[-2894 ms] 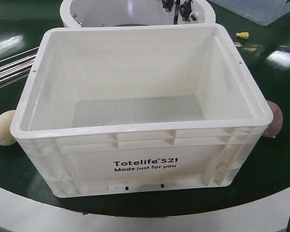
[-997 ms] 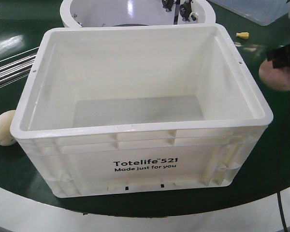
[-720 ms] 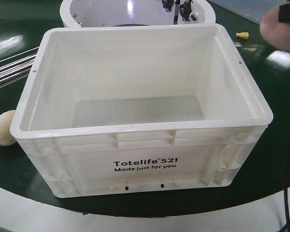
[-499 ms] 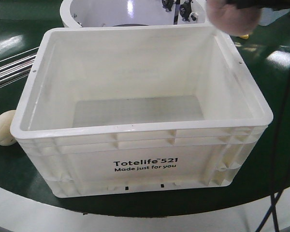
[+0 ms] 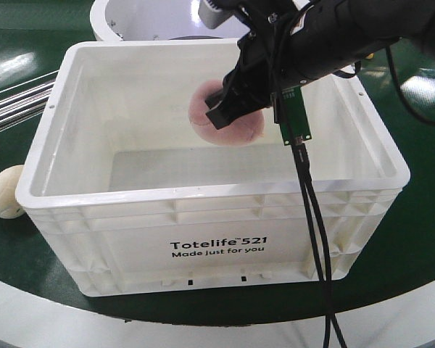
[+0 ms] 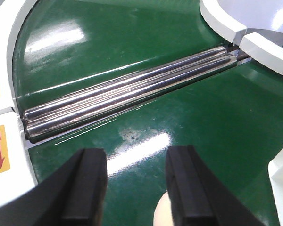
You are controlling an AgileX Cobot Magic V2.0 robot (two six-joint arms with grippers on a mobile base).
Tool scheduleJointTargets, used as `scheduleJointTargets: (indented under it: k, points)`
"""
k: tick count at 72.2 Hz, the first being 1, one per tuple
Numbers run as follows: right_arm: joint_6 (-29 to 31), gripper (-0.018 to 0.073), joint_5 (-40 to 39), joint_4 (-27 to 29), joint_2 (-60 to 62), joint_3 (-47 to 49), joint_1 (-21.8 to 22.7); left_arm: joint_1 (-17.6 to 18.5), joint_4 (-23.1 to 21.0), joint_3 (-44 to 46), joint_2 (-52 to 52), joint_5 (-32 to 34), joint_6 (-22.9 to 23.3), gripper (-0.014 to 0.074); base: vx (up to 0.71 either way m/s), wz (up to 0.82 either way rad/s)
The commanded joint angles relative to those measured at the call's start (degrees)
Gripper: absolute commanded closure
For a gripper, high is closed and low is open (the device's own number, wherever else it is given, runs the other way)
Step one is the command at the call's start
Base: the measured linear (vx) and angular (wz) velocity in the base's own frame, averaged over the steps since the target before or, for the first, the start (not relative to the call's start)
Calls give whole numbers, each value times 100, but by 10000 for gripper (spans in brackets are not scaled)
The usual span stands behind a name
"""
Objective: Place moving items into box and shelve
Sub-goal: 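Move the pink ball over the crate and release it inside, then grasp the cream ball beside the crate with the left gripper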
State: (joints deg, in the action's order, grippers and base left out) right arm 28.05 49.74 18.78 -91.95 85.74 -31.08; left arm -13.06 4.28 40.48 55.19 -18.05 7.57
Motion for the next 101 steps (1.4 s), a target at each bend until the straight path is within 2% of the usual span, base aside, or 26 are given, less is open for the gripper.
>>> scheduleJointTargets:
  k: [1,13,18,24,31,36,43,59,65,72,80,93,101]
  points:
    - [-236,283,-214,-91,204,180,6,-18,-45,203,-61,410,47,167,0,0]
    - [-188,28,-333,-133,210,180,6,-18,-45,203,-61,410,47,167,0,0]
    - [-188,-45,-407,-179,242,180,6,-18,-45,203,-61,410,47,167,0,0]
    - [-199,-87,-414,-347,332,206,52,-18,-45,203,-61,410,47,167,0,0]
    - [-430,-85,-583,-420,597,213,243,-18,-124,203,-61,414,59,167,0,0]
    - [-781,-72,-739,-427,847,207,565,-18,-294,209,-61,452,54,167,0,0]
    - [-1151,-51,-721,-527,1187,207,1302,-18,-428,209,-61,461,47,167,0,0]
    - [-1154,-28,-474,-998,1552,103,3030,-18,-396,214,-61,341,-8,167,0,0]
    - [-1154,-28,-481,-1041,1534,-168,3578,-18,-396,214,-45,341,-8,167,0,0]
    - [-1160,-28,-665,-1020,1510,-671,3999,10,-428,245,148,256,-24,161,0,0]
    - [-1160,-28,-892,-1000,1510,-1218,4190,136,-428,453,678,7,-278,142,0,0]
    - [-1155,-28,-973,-1022,1510,-1608,4185,183,-599,1198,1647,-726,-456,124,0,0]
    - [-1155,-28,-1015,-1027,1510,-1622,4185,183,-1103,1791,2185,-1540,-1233,124,0,0]
